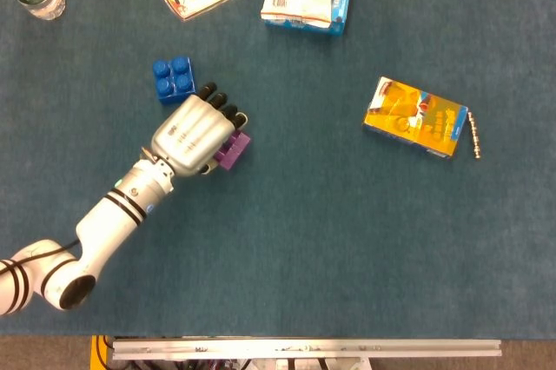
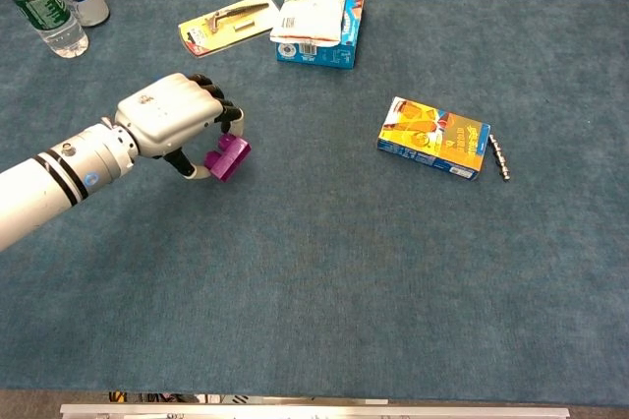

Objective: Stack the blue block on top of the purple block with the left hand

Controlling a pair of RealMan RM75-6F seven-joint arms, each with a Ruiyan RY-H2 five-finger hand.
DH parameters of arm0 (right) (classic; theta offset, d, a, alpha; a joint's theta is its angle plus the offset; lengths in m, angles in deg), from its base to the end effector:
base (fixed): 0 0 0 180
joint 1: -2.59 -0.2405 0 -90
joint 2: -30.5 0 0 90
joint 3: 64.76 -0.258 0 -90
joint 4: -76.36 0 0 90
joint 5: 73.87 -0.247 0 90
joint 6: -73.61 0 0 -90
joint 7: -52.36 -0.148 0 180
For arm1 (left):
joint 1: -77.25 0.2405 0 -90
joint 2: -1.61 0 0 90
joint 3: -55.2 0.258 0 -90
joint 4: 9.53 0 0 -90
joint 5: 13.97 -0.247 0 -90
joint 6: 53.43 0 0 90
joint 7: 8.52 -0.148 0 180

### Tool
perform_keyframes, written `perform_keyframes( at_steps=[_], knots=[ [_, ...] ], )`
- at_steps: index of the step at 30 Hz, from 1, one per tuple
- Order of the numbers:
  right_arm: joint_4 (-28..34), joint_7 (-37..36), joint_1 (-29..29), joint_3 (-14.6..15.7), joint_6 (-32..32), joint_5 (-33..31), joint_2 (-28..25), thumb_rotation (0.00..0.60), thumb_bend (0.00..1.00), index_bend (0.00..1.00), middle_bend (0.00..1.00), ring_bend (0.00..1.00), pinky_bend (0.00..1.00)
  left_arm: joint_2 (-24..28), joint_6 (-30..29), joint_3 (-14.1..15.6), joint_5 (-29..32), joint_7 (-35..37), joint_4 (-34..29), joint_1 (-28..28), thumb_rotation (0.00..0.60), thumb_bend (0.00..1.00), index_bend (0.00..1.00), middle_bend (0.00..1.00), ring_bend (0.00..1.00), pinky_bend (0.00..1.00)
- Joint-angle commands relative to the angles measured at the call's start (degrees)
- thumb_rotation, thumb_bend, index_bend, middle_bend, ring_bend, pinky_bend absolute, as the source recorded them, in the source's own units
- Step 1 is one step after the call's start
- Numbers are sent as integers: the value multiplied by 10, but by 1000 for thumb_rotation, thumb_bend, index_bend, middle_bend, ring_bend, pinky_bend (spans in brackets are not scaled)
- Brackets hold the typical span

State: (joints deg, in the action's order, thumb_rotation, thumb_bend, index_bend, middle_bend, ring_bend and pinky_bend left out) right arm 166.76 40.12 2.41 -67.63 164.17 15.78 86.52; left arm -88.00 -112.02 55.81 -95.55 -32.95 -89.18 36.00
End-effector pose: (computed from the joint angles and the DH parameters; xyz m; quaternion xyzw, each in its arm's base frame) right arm -0.3457 -0.1612 0.1870 0.5744 -0.3789 0.4184 0.5928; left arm -0.1729 0.3133 -0.0741 -0.8421 -0.1993 -0.3213 0.3846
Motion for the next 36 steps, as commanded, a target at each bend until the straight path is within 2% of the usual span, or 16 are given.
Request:
perform_keyframes(
  at_steps=[1,5,14,22,29,36],
  knots=[
    [-1,0,0,0,0,0,0,600,280,505,527,450,481,-16,-24,9,-29,-10,23,9,600,172,444,408,279,202],
    [-3,-1,0,1,-2,-1,1,600,280,505,527,450,481,-27,-35,14,-51,-25,51,11,600,171,444,408,279,202],
    [-5,-3,0,0,-2,-3,3,600,280,505,527,450,481,-60,-82,13,-88,-120,115,26,600,171,444,410,279,202],
    [-7,-3,1,1,-3,-4,4,600,280,505,527,450,481,-73,-92,18,-110,-157,152,32,600,171,444,410,279,202],
    [-6,-1,1,0,-2,-4,4,600,280,505,527,450,481,-78,-94,18,-123,-190,164,35,600,171,442,411,279,202],
    [-7,-1,2,1,-3,-4,4,600,280,505,527,450,481,-91,-103,18,-131,-269,177,46,600,171,443,414,273,201]
  ],
)
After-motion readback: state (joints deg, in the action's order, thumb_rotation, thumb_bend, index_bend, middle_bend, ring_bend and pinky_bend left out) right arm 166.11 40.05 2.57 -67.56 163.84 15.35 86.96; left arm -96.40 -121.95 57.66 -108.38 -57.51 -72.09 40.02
